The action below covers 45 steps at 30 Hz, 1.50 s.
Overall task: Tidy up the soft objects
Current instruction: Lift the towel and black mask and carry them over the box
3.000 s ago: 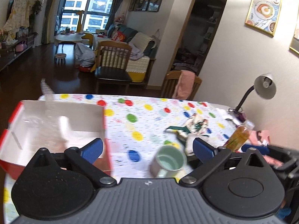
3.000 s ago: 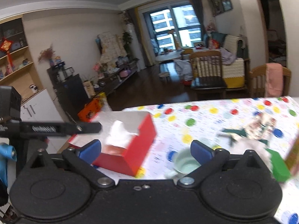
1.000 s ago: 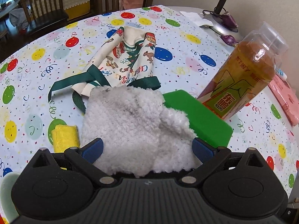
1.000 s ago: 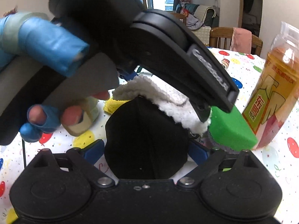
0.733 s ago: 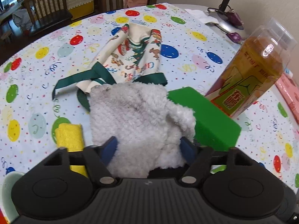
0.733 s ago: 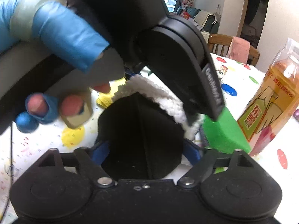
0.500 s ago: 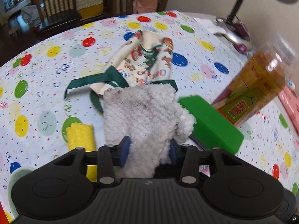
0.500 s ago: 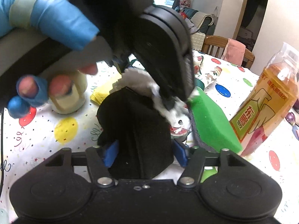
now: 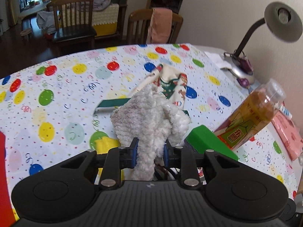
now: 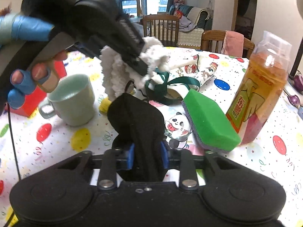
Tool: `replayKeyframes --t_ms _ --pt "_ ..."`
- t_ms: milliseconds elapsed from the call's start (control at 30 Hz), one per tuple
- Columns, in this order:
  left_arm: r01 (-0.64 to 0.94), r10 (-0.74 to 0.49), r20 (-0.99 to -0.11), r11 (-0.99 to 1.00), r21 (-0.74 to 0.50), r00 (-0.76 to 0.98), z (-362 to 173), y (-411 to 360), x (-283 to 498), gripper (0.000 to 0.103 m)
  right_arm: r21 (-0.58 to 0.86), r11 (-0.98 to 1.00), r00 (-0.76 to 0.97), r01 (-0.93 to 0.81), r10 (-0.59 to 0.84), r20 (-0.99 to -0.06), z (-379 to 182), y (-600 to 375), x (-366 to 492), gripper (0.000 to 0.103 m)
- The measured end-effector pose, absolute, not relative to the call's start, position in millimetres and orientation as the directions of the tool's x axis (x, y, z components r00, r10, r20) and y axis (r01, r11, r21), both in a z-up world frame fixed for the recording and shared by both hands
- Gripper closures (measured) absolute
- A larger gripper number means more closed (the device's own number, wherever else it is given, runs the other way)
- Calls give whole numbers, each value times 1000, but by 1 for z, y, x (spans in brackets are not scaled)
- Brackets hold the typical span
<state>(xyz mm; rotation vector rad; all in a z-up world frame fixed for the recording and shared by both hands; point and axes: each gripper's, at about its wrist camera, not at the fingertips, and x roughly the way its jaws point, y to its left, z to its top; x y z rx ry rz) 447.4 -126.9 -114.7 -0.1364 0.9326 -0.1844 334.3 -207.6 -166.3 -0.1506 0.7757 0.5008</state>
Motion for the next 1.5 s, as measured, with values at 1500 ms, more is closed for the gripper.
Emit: replayKeyframes --t_ms 1500 --pt "54 -265 -587 935 -351 765 14 49 291 79 344 782 638 -521 624 -452 40 -189 319 95"
